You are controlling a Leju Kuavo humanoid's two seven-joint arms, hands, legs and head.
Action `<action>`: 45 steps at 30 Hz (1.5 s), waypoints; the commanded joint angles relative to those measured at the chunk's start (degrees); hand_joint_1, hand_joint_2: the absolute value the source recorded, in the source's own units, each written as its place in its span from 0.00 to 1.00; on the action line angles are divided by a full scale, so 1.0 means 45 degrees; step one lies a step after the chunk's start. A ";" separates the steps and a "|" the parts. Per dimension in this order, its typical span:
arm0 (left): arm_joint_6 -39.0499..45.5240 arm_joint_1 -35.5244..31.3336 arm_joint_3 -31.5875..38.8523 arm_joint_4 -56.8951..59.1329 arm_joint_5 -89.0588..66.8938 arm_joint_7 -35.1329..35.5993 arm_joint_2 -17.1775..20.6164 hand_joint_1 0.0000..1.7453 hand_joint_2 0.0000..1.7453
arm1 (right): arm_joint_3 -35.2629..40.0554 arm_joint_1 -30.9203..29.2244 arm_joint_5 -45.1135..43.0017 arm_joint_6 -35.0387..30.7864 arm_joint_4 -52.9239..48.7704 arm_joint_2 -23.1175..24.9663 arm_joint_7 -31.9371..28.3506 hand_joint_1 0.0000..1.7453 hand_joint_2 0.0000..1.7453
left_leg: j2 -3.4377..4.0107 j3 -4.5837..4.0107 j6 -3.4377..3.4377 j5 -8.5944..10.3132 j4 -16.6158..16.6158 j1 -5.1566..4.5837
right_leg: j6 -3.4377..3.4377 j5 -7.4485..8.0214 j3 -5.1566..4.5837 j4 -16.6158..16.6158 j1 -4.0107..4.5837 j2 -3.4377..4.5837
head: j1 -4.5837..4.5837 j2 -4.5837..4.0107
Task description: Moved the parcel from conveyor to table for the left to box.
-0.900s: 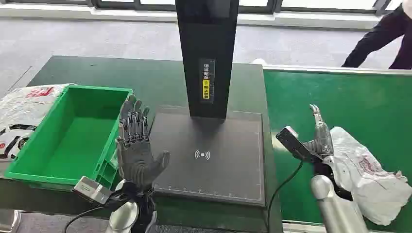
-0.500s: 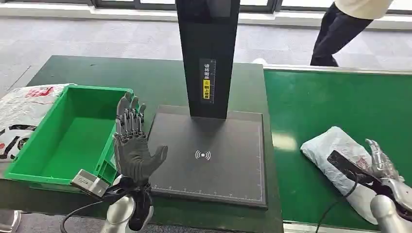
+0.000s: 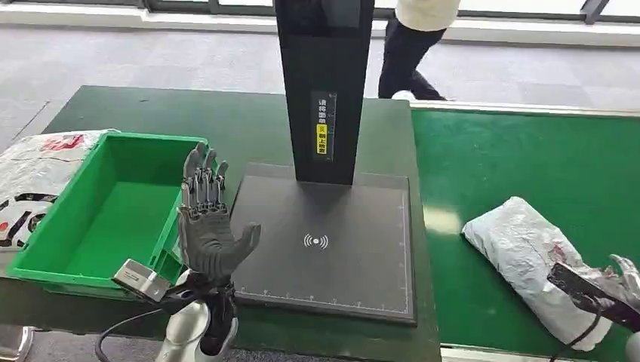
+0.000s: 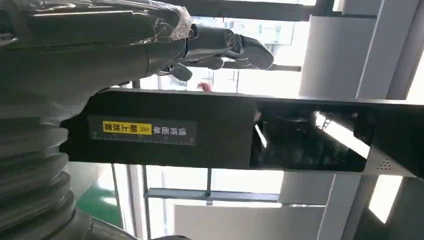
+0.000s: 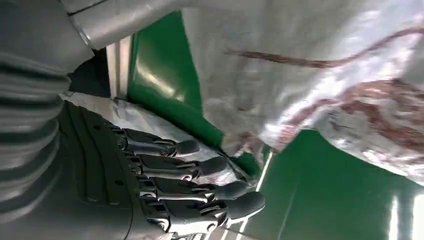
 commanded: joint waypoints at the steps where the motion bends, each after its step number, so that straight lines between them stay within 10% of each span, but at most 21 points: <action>1: -0.0150 -0.0303 0.0882 0.0744 0.0035 0.0029 -0.0095 0.00 1.00 | -0.1267 0.0625 0.0264 0.0295 0.0232 0.0607 0.0037 0.00 1.00 | 0.0030 0.0032 0.0014 0.0005 -0.0031 0.0009 | -0.0023 0.0014 0.0025 -0.0036 0.0015 0.0010 | 0.0000 0.0000; 5: -0.0215 -0.0244 0.0988 0.0859 -0.0033 0.0029 -0.0134 0.00 1.00 | -0.1888 0.1040 0.0359 0.0665 -0.0141 0.1067 -0.0125 0.00 1.00 | -0.0009 0.0043 0.0015 0.0006 -0.0028 0.0009 | -0.0022 0.0000 0.0021 -0.0041 0.0020 -0.0031 | 0.0000 0.0000; 12: -0.0188 -0.0699 0.0878 0.1823 -0.0242 0.0029 -0.0108 0.00 1.00 | 0.0663 -0.4045 0.2038 -0.0981 0.7716 0.3184 -0.1209 0.00 1.00 | 0.0194 0.0102 0.0011 0.0016 -0.0110 0.0052 | -0.0035 0.0081 0.0070 -0.0127 0.0060 0.0175 | 0.0000 0.0000; 17: -0.0113 -0.0879 0.0750 0.2348 -0.0262 0.0029 -0.0041 0.00 1.00 | 0.1451 -0.4492 0.2331 -0.1536 0.9207 0.4132 -0.1453 0.00 1.00 | 0.0228 0.0138 0.0003 0.0031 -0.0118 0.0052 | -0.0055 0.0081 0.0066 -0.0113 0.0060 0.0199 | 0.0000 0.0000; 18: -0.0117 -0.0892 0.0747 0.2387 -0.0266 0.0029 -0.0046 0.00 1.00 | 0.1498 -0.4488 0.2375 -0.1610 0.9203 0.4156 -0.1432 0.11 1.00 | 0.0206 0.0128 -0.0002 0.0020 -0.0090 0.0048 | -0.0046 0.0060 0.0060 -0.0081 0.0055 0.0187 | 0.0000 0.0000; 19: -0.0092 -0.0958 0.0726 0.2493 -0.0273 0.0029 -0.0066 0.00 1.00 | 0.1413 -0.4456 0.2216 -0.1813 0.9207 0.4391 -0.1465 1.00 1.00 | 0.0221 0.0137 -0.0010 0.0020 -0.0089 0.0054 | -0.0041 0.0064 0.0059 -0.0082 0.0062 0.0205 | 0.0000 0.0000; 45: 0.0282 -0.0580 0.0805 0.2186 -0.0234 0.0029 -0.0087 0.00 1.00 | 0.1302 -0.2926 -0.0439 -0.3590 0.3906 0.5736 -0.3286 1.00 1.00 | 0.0319 0.0218 -0.0051 -0.0043 -0.0041 0.0123 | -0.0070 0.0055 0.0118 -0.0021 0.0119 0.0319 | 0.0000 0.0000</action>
